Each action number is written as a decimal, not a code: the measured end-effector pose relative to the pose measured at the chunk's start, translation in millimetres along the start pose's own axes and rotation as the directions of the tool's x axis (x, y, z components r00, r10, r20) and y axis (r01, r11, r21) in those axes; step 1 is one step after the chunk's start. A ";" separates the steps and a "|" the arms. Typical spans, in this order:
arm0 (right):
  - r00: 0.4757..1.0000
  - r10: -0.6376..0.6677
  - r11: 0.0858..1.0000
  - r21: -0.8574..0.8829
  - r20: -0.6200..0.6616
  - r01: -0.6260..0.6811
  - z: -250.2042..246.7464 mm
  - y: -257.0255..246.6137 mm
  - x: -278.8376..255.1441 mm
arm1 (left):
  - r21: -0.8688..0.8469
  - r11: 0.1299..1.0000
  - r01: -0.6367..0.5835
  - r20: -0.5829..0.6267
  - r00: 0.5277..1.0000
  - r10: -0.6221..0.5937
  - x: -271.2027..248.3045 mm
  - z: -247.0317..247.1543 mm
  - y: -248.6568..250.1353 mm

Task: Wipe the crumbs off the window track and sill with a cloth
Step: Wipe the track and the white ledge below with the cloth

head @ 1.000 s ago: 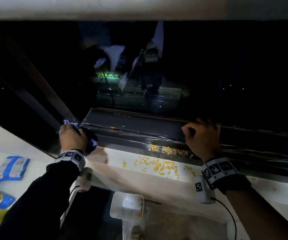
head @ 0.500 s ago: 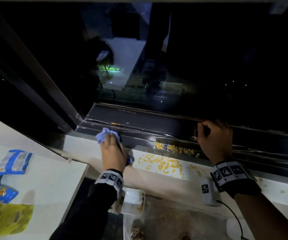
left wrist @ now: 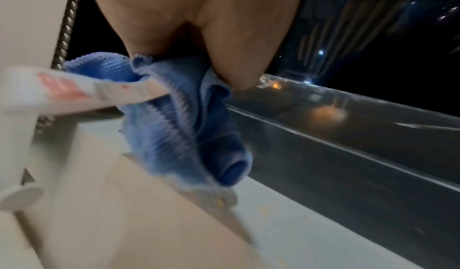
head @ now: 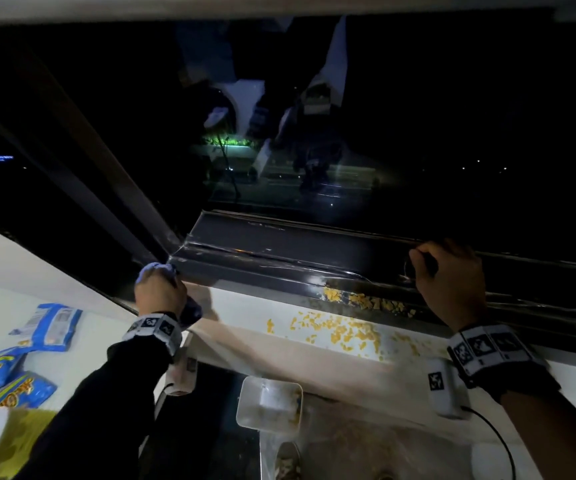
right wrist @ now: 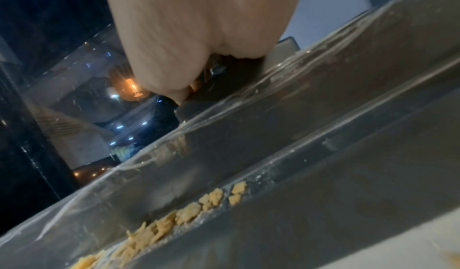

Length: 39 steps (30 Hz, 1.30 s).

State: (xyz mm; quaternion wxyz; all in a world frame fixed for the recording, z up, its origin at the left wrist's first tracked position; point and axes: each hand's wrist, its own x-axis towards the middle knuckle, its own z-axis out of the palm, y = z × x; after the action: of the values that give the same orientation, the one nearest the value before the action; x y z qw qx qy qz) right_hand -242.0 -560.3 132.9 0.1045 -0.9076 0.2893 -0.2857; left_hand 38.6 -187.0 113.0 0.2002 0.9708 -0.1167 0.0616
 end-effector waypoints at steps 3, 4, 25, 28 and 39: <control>1.000 -0.026 1.000 -0.006 0.001 0.026 0.1 2.1 0.0 | -0.135 0.991 -0.010 -0.145 0.989 -0.010 -14.7 18.3 8.3; 1.000 -0.027 1.000 0.003 0.002 0.027 -0.7 2.8 0.5 | -0.155 0.987 -0.029 -0.188 0.982 -0.001 -18.2 24.1 15.4; 0.997 -0.063 0.997 0.042 0.036 0.062 -7.8 -3.1 -1.7 | -0.058 0.998 0.015 0.099 0.995 -0.009 -71.4 22.2 116.7; 0.995 -0.097 0.994 0.062 0.020 0.096 -6.7 0.9 -1.8 | -0.192 0.977 -0.091 0.092 0.990 0.110 -80.3 9.7 108.3; 0.996 -0.071 0.997 -0.022 0.049 0.072 -4.0 0.7 0.5 | 0.094 0.995 -0.024 0.108 0.994 0.014 2.8 -1.3 31.0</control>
State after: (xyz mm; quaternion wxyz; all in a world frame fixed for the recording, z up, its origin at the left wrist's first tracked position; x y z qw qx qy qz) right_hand -244.3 -561.2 136.1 0.0902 -0.9251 0.2576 -0.2639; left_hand 33.4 -214.7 126.3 0.1467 0.9800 -0.1332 0.0169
